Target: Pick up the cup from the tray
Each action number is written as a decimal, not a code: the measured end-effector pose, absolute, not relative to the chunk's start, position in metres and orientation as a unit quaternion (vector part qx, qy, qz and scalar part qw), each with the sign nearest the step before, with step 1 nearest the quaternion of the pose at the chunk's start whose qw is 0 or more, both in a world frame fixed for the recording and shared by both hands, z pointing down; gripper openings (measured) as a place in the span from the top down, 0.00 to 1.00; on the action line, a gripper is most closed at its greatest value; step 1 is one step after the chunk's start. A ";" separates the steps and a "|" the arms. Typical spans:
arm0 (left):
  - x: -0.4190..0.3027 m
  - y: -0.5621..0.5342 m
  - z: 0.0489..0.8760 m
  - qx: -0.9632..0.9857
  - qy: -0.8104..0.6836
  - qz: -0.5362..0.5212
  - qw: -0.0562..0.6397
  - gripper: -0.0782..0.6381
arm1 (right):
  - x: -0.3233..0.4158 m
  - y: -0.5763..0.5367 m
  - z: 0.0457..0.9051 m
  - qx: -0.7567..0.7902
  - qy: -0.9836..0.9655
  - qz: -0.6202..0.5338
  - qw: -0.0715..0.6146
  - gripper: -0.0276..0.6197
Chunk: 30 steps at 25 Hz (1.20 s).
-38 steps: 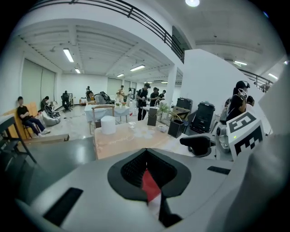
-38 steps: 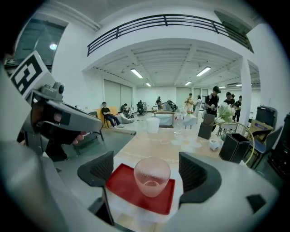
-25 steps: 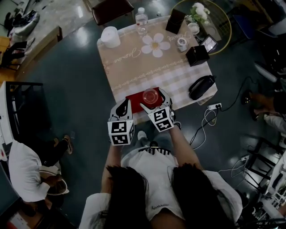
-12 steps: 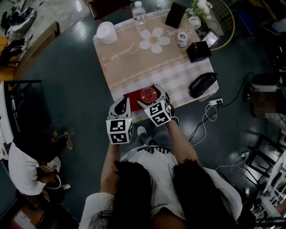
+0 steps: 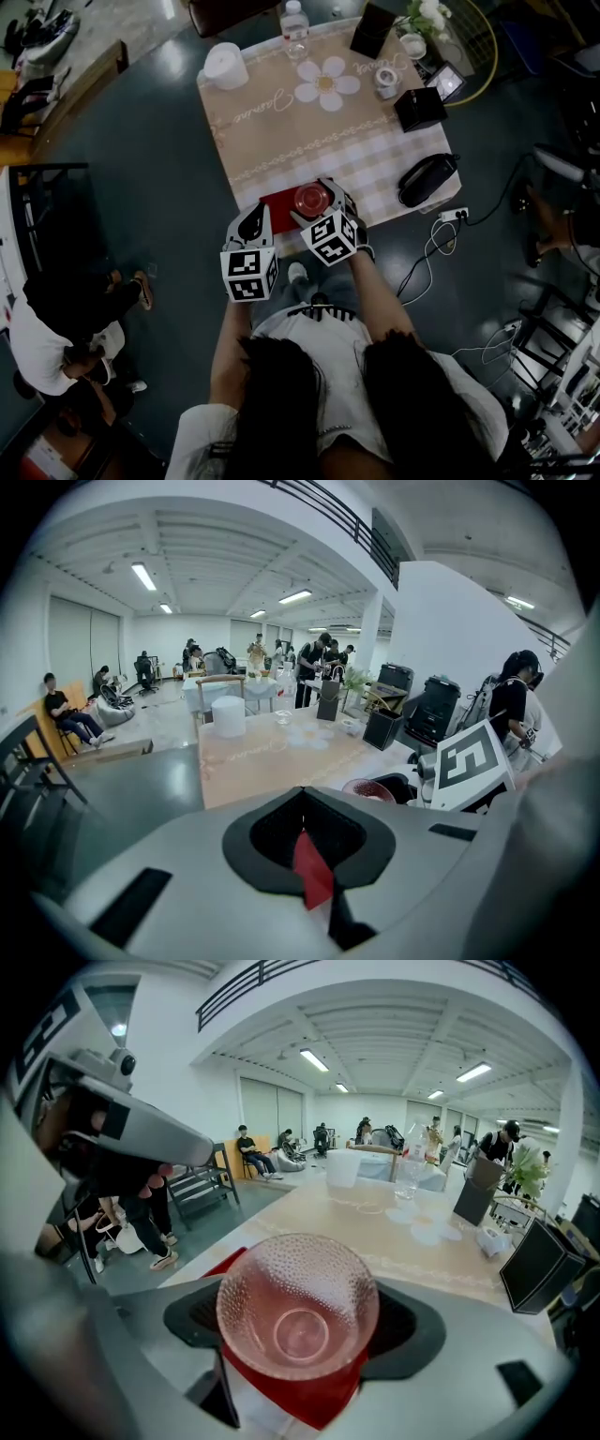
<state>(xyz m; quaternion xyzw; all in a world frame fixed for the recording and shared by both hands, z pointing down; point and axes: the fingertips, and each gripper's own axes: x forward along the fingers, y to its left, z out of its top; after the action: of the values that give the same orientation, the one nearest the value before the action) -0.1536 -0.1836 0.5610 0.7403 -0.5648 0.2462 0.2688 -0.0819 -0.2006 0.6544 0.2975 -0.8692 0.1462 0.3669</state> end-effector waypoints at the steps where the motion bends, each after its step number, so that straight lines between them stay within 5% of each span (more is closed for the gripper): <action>1: -0.154 -0.184 0.561 0.740 -0.565 0.246 0.269 0.88 | -0.082 -0.201 0.653 0.297 -0.870 0.147 0.366 0.33; 30: -0.118 -0.223 0.551 0.750 -0.563 0.217 0.269 0.88 | 0.021 -0.274 0.626 0.396 -0.832 0.168 0.351 0.33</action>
<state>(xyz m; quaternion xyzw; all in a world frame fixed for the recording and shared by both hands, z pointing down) -0.1177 -0.2235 0.5506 0.7504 -0.5634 0.2174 0.2686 0.0211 -0.2745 0.6259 0.3958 -0.8317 0.1680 0.3513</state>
